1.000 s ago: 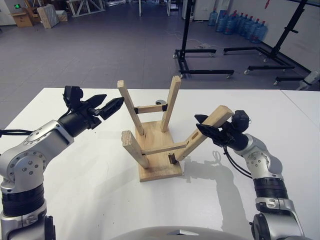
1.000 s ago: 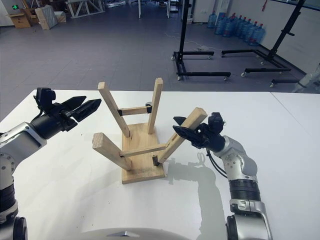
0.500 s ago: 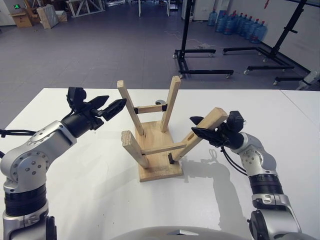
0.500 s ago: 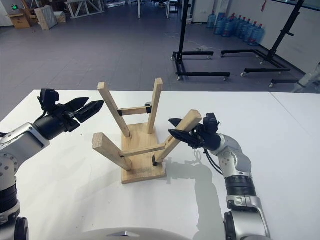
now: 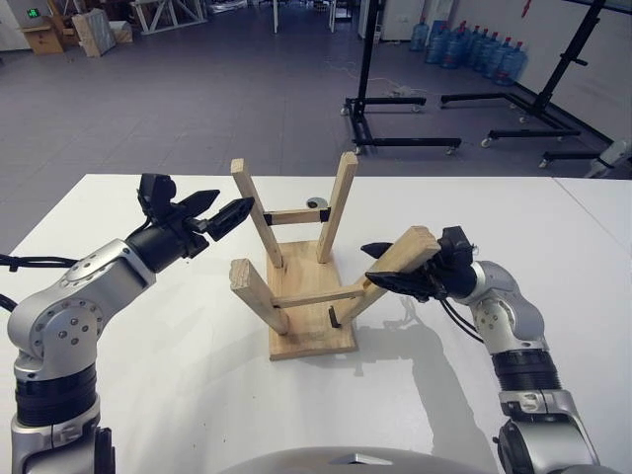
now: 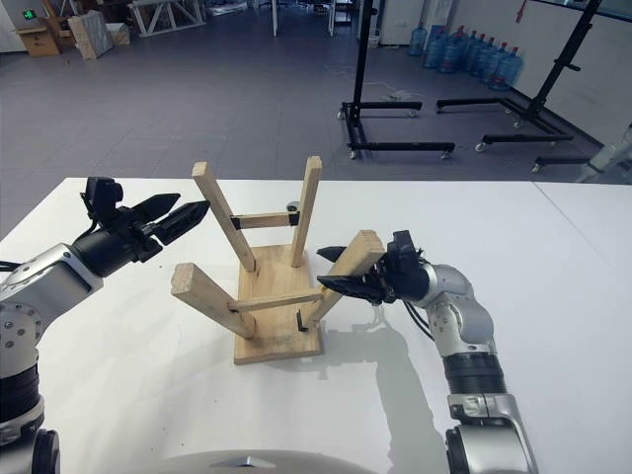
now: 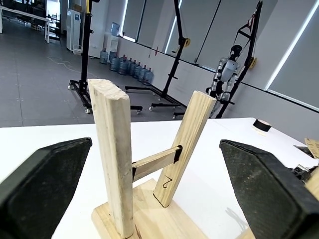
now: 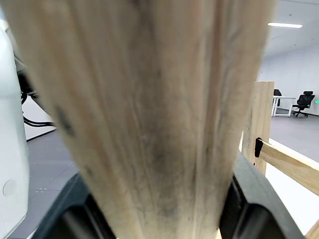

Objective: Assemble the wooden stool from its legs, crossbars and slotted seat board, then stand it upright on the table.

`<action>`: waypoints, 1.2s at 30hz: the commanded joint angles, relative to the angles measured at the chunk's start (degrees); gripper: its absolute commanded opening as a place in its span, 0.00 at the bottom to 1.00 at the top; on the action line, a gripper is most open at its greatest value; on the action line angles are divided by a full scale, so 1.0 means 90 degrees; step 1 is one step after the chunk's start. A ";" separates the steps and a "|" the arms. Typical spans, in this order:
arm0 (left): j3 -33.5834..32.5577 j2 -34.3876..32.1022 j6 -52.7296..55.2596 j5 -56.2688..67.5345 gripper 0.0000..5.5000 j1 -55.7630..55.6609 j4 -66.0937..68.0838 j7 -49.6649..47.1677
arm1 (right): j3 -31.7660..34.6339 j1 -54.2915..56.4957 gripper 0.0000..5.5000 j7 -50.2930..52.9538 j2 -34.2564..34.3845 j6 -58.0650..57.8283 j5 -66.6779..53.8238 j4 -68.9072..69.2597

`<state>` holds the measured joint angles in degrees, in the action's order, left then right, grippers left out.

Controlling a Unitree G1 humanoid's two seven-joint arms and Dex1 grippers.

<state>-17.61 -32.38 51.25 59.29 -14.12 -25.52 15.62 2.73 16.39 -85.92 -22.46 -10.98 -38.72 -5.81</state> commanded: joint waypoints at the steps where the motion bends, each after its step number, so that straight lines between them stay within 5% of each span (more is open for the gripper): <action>1: 0.0097 0.0061 -0.0060 -0.0121 0.85 0.0002 -0.0039 -0.0011 | -0.0129 -0.0438 0.39 0.0173 0.0057 0.0243 0.0238 0.0102; 28: 0.0019 -0.0017 -0.0187 -0.0408 0.85 -0.0154 0.0118 0.0104 | -0.0985 -0.0198 0.39 0.1451 0.0005 0.0258 0.0776 0.0847; 36: -0.0366 -0.0428 -0.0300 -0.1041 0.85 -0.1290 0.0424 -0.0597 | -0.1243 -0.0057 0.39 0.2451 0.0421 0.0478 0.1350 0.0873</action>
<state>-20.53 -34.16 48.30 51.78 -22.11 -21.67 12.20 -7.31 14.84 -66.57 -19.28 -7.05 -29.75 1.85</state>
